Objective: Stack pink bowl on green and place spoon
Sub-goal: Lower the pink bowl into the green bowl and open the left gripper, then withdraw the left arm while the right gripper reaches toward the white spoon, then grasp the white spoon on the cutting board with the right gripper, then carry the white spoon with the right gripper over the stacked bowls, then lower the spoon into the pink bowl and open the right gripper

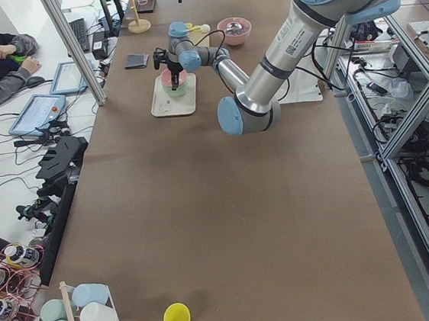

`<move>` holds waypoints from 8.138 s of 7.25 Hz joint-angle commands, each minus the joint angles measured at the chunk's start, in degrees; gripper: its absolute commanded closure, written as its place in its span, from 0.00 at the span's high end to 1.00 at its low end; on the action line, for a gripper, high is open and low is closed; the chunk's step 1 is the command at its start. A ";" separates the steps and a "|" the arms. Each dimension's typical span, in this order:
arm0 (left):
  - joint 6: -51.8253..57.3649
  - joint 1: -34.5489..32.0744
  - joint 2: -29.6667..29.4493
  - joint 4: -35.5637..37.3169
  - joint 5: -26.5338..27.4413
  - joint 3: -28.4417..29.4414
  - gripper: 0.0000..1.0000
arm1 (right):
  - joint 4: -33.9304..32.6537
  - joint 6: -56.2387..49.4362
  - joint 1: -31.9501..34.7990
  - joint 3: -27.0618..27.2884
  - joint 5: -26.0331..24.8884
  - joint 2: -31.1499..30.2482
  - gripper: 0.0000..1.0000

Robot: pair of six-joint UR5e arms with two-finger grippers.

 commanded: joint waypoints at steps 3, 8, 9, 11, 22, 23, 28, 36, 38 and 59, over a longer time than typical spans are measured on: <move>29.30 -15.65 16.43 11.16 -16.49 -17.82 0.99 | -0.02 11.63 -1.92 3.32 0.21 0.92 1.00; 85.27 -44.91 33.08 17.97 -28.56 -12.83 0.99 | -0.11 37.54 -16.47 8.61 -12.65 1.01 1.00; 93.48 -49.41 33.26 18.14 -28.57 -8.77 0.99 | -0.02 41.25 -19.91 8.53 -16.46 1.18 0.98; 97.16 -53.39 34.31 17.45 -28.40 -5.05 0.99 | -0.19 57.98 -25.72 8.18 -22.61 2.84 0.92; 96.28 -53.50 36.34 14.98 -28.40 -5.39 0.99 | 0.07 75.91 -32.52 -3.52 -36.80 11.56 0.46; 96.28 -53.50 36.25 14.98 -28.40 -5.31 0.99 | 0.07 75.91 -32.43 -3.17 -36.80 11.56 0.37; 96.20 -53.41 36.25 14.98 -28.57 -5.31 0.99 | -0.72 77.06 -31.99 0.77 -36.71 11.56 0.00; 96.28 -53.41 36.69 14.98 -28.66 -5.39 0.99 | -29.63 83.28 -37.95 -4.61 -39.86 44.55 0.00; 96.28 -53.41 36.69 14.98 -28.66 -5.31 0.99 | -29.47 83.30 -42.34 -9.13 -44.94 48.91 0.00; 96.02 -53.32 36.61 15.42 -28.75 -4.69 0.99 | -26.57 77.95 -42.19 -20.57 -48.58 56.20 1.00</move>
